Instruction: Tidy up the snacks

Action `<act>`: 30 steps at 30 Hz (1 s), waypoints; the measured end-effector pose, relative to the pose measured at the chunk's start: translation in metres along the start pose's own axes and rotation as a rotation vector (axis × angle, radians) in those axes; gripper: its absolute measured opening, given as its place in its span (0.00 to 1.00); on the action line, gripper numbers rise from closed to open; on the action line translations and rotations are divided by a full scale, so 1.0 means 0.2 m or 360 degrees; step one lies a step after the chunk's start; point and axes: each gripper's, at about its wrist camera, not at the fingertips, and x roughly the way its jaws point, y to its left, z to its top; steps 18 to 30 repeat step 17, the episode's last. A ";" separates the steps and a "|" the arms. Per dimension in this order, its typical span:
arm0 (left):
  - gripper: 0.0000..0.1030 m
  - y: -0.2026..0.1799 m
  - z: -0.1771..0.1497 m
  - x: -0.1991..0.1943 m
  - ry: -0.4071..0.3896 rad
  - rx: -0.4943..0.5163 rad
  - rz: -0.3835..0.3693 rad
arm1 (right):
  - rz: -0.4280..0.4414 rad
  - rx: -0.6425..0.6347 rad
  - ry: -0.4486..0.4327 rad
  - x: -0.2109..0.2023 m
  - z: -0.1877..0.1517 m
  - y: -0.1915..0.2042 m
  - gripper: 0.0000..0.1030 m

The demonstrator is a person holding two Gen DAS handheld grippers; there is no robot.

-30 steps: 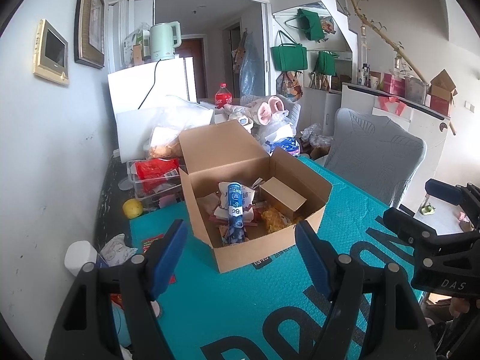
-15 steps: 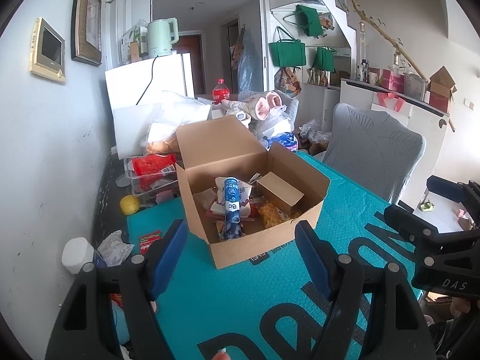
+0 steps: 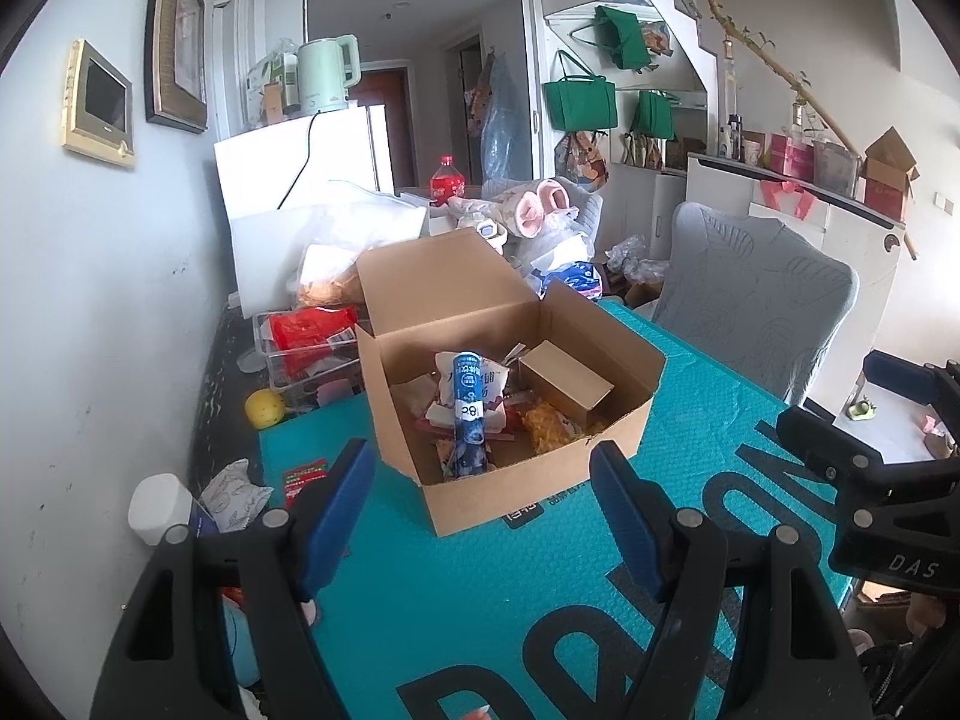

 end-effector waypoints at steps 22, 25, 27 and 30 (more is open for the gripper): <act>0.72 0.02 -0.01 0.03 0.0037 -0.0041 -0.0023 | -0.0005 0.0007 0.0023 0.02 -0.01 0.00 0.93; 0.72 0.02 -0.01 0.03 0.0037 -0.0041 -0.0023 | -0.0005 0.0007 0.0023 0.02 -0.01 0.00 0.93; 0.72 0.02 -0.01 0.03 0.0037 -0.0041 -0.0023 | -0.0005 0.0007 0.0023 0.02 -0.01 0.00 0.93; 0.72 0.02 -0.01 0.03 0.0037 -0.0041 -0.0023 | -0.0005 0.0007 0.0023 0.02 -0.01 0.00 0.93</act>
